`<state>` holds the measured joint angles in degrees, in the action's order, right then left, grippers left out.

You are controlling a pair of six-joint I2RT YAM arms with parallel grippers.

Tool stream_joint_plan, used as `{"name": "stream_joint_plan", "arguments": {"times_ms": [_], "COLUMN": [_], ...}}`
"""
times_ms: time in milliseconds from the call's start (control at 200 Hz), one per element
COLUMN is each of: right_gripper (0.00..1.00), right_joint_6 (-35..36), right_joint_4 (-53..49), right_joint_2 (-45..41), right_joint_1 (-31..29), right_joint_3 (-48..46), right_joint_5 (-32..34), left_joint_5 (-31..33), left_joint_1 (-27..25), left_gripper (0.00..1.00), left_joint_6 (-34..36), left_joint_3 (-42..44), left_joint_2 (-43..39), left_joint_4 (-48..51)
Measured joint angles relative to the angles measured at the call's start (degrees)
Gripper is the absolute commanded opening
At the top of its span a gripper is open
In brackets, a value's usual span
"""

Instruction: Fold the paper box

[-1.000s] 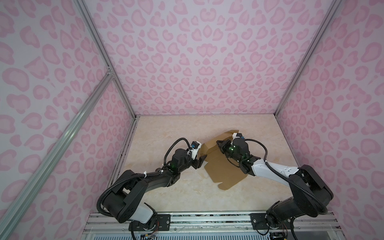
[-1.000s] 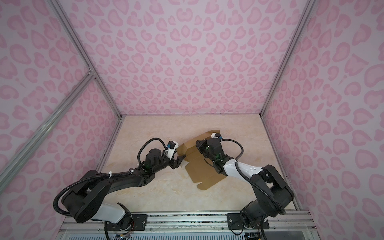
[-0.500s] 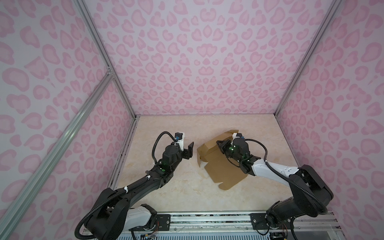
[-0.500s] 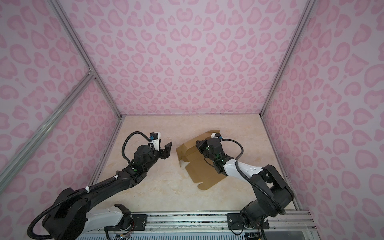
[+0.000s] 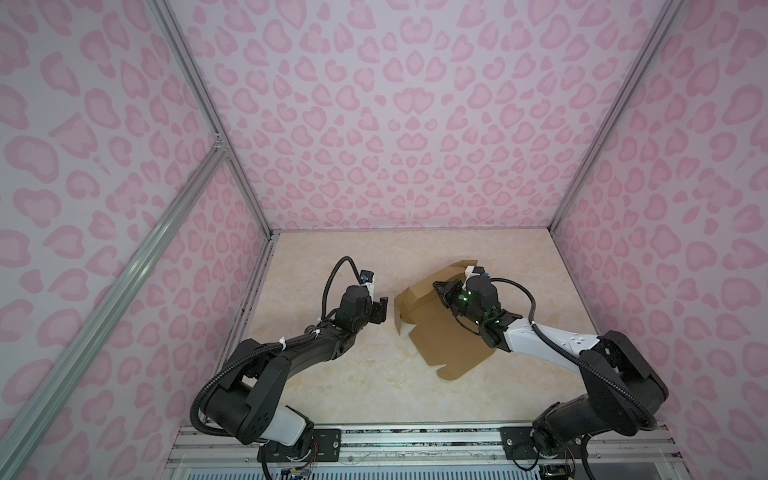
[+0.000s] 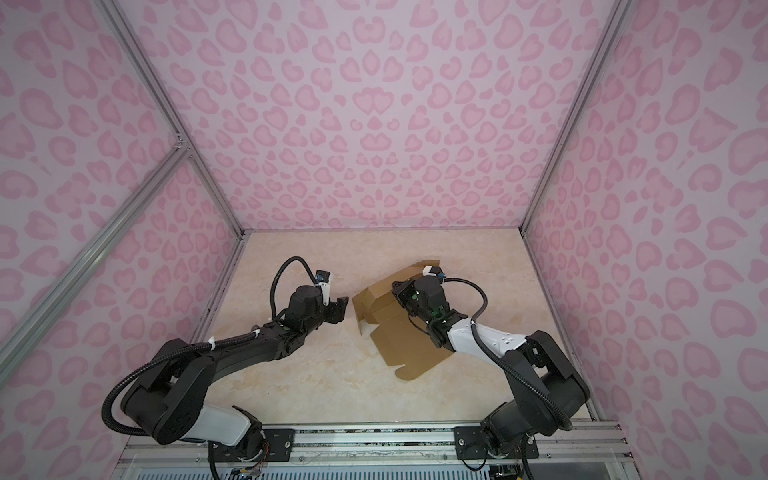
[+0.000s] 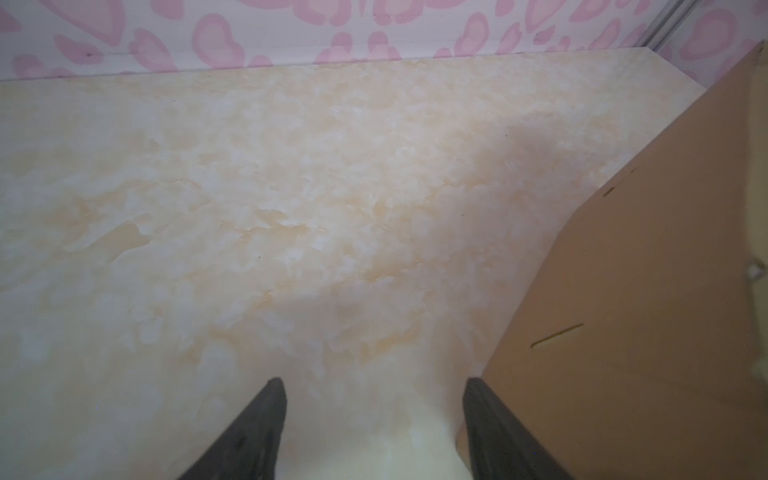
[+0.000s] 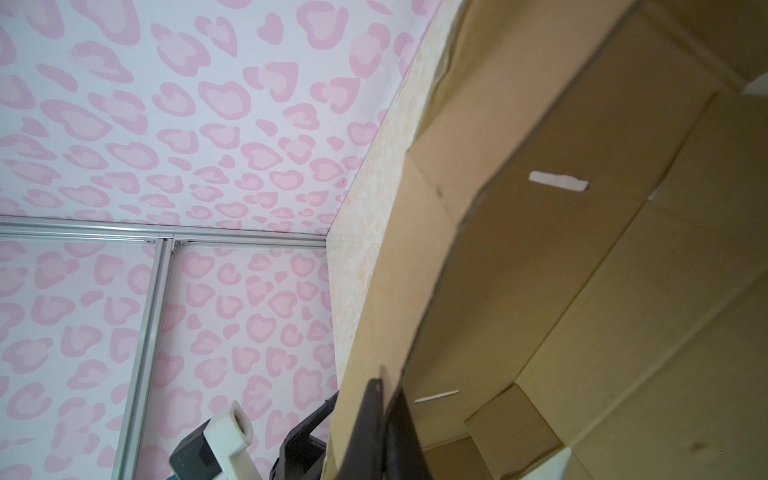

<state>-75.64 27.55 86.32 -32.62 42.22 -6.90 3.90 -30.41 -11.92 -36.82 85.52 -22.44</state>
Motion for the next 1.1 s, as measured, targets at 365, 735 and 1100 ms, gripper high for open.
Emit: {"name": "stream_joint_plan", "arguments": {"times_ms": [365,735,1100], "right_gripper": [0.0,0.0,0.0], "right_joint_6": [-0.1,-0.3,-0.3], "right_joint_4": [0.1,1.1,3.2], "right_joint_2": [0.1,0.0,-2.4], "right_joint_1": [0.0,0.0,-0.1], "right_joint_3": [0.0,-0.9,-4.4], "right_joint_5": [0.0,0.5,1.1], "left_joint_5": [-6.1,-6.7,-3.8], "left_joint_1": [-1.2,-4.0,-7.2], "left_gripper": [0.69,0.69,0.69], "left_joint_6": [-0.5,-2.5,-1.7], "left_joint_3": [-1.8,-1.1,-1.1], "left_joint_2": [4.7,4.7,4.0], "left_joint_4": [-0.1,-0.5,-0.8]}}
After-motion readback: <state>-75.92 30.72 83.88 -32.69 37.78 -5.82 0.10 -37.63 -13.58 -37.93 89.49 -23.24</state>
